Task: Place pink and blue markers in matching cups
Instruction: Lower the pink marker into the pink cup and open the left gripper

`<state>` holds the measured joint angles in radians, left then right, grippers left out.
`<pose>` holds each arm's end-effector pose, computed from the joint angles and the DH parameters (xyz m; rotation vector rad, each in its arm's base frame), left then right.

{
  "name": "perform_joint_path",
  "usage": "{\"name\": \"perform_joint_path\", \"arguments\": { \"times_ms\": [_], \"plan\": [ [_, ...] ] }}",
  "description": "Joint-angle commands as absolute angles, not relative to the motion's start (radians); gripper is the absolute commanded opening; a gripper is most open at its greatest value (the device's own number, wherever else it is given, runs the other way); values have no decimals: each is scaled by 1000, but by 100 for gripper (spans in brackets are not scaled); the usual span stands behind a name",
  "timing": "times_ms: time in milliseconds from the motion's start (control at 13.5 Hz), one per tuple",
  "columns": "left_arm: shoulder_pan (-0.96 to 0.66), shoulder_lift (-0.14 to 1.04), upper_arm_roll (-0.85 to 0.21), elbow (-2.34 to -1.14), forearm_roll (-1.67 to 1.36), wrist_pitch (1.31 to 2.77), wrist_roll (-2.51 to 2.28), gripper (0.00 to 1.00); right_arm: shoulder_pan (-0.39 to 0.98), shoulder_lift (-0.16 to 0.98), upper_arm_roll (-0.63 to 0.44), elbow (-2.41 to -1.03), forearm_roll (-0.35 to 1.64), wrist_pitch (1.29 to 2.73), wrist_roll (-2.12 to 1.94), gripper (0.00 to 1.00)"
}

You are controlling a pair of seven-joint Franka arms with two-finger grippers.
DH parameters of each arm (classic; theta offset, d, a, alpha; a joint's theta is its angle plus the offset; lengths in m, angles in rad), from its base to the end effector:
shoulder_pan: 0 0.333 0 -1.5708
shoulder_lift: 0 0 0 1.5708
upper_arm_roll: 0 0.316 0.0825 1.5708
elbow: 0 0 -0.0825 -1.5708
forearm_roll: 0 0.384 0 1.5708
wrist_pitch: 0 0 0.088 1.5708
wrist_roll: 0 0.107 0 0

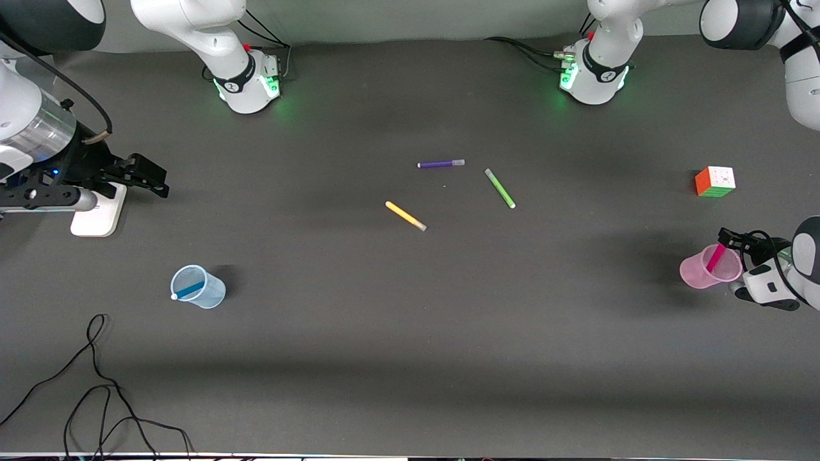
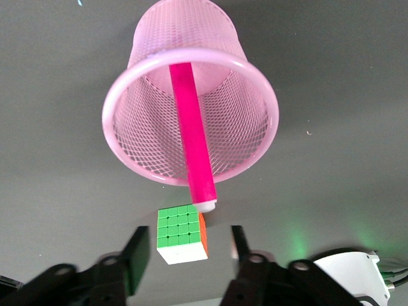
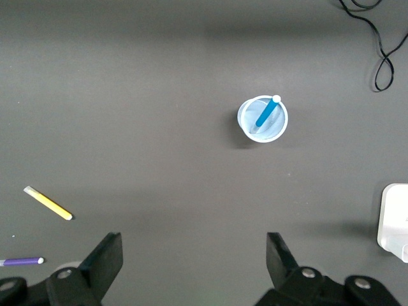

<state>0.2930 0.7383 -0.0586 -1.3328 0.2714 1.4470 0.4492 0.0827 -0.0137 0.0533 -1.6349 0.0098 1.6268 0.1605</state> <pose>0.6336 0.1912 0.2643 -2.9392 0.3927 1.0157 0.5492 0.0764 0.6066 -3.1316 0.0392 -0.0065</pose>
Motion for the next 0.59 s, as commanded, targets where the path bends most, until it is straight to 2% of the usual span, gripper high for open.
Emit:
{"name": "perform_joint_path", "arguments": {
  "times_ms": [0,149,520],
  "plan": [
    [285,733,-64,-1304,276,1424,449,100,61,-8,78,-1637,26,1649,167,100],
    [255,689,-64,-1305,278,1419,414,100,63,2,78,-1637,26,1654,167,100],
    [129,447,-67,-1373,232,1332,221,100,80,2,78,-1640,26,1644,175,100]
  ]
}}
